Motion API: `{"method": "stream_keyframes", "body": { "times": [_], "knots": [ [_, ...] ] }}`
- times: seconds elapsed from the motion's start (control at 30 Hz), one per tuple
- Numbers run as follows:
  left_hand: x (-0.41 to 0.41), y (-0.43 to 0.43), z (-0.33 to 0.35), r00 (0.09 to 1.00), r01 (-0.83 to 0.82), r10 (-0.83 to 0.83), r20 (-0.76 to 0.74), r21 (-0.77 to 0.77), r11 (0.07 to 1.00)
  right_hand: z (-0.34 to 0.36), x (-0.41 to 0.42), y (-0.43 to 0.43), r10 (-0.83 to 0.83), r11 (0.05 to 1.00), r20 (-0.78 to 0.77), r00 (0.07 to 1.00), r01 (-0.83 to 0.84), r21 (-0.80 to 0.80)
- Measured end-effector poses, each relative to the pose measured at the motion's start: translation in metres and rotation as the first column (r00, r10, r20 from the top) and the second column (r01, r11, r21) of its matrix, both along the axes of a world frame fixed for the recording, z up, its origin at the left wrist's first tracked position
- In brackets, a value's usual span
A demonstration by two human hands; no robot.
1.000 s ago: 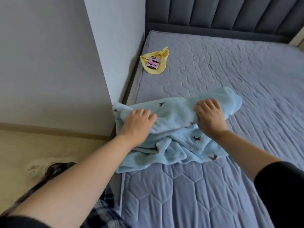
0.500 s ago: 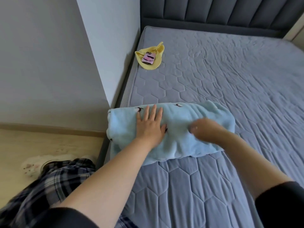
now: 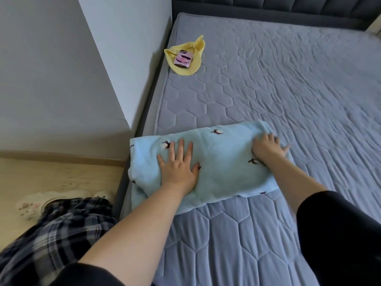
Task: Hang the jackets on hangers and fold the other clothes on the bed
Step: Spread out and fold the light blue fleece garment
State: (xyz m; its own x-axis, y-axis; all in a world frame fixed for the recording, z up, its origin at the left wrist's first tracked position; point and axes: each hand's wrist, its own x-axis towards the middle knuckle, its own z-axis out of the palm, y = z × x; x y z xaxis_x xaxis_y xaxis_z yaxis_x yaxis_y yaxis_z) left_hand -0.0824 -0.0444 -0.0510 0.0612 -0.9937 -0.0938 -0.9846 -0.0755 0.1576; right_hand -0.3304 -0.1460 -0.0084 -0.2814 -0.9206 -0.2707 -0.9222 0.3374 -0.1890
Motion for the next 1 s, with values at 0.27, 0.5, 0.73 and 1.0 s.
{"method": "stream_keyframes", "body": {
  "times": [0.27,0.5,0.73,1.0],
  "knots": [
    [0.022,0.002,-0.008,0.996,0.067,-0.071,-0.045,-0.085,0.994,-0.028,0.103,0.047,0.536,0.783,-0.007,0.844,-0.500,-0.370],
    [0.063,0.010,-0.011,0.942,-0.291,0.297,-0.155,0.064,0.955,-0.040,0.102,0.049,0.495,0.783,0.008,0.869,-0.442,-0.438],
    [0.092,0.020,0.013,0.482,-0.648,0.670,-0.565,0.285,0.706,-0.038,0.101,0.042,0.476,0.814,-0.010,0.879,-0.445,-0.374],
    [0.107,0.018,0.040,0.137,-0.423,0.684,-0.717,0.582,0.695,-0.032,0.103,0.035,0.462,0.868,-0.056,0.885,-0.464,-0.178]
  ]
}}
